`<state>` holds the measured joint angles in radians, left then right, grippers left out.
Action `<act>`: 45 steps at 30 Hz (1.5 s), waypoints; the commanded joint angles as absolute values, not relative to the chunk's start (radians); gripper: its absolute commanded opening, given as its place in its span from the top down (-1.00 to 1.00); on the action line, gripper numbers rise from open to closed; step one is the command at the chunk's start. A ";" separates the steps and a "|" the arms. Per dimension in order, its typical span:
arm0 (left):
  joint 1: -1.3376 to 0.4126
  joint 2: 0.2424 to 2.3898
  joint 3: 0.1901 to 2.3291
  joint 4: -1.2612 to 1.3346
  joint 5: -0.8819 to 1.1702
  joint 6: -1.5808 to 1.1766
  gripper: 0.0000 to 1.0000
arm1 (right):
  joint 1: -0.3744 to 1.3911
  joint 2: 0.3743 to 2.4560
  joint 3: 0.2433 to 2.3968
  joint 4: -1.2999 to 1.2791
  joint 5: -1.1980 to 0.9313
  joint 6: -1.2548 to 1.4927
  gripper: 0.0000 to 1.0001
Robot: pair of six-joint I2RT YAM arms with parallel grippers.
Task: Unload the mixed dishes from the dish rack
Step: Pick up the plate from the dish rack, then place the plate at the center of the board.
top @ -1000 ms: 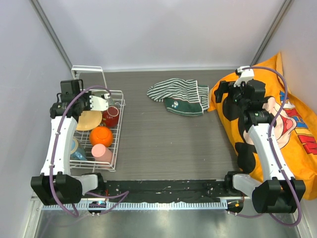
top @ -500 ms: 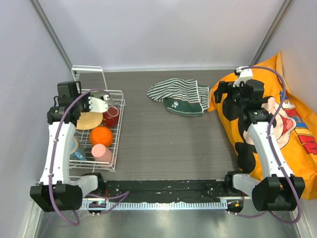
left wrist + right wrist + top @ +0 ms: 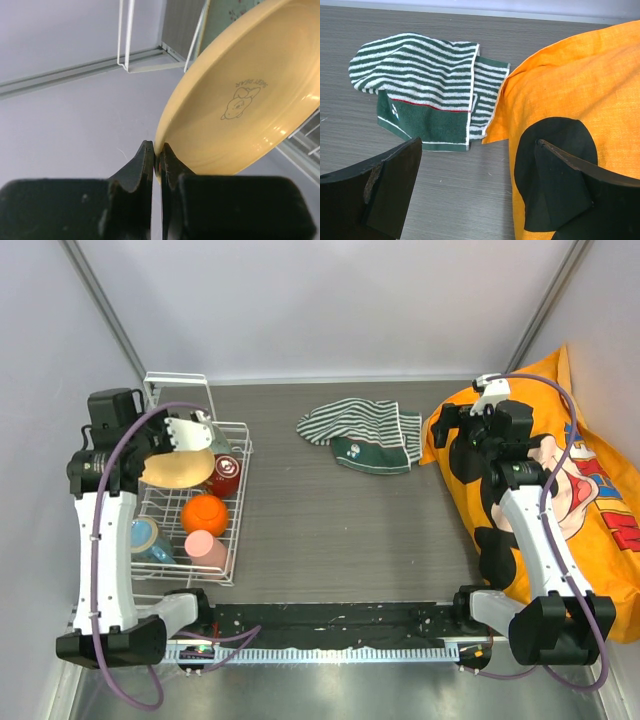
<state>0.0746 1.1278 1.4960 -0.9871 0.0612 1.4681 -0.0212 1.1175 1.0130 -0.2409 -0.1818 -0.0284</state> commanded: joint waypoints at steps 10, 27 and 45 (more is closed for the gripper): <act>0.069 1.114 1.586 -0.861 0.308 0.823 1.00 | 0.000 1.061 1.092 -0.247 -0.523 0.081 -0.98; -0.155 1.101 1.359 -0.508 0.244 0.037 1.00 | 0.471 1.163 1.281 -0.325 -0.399 -0.035 -0.65; -0.271 1.129 1.299 -0.460 0.235 -0.058 0.99 | 0.586 1.331 1.417 -0.354 -0.373 -0.041 -0.38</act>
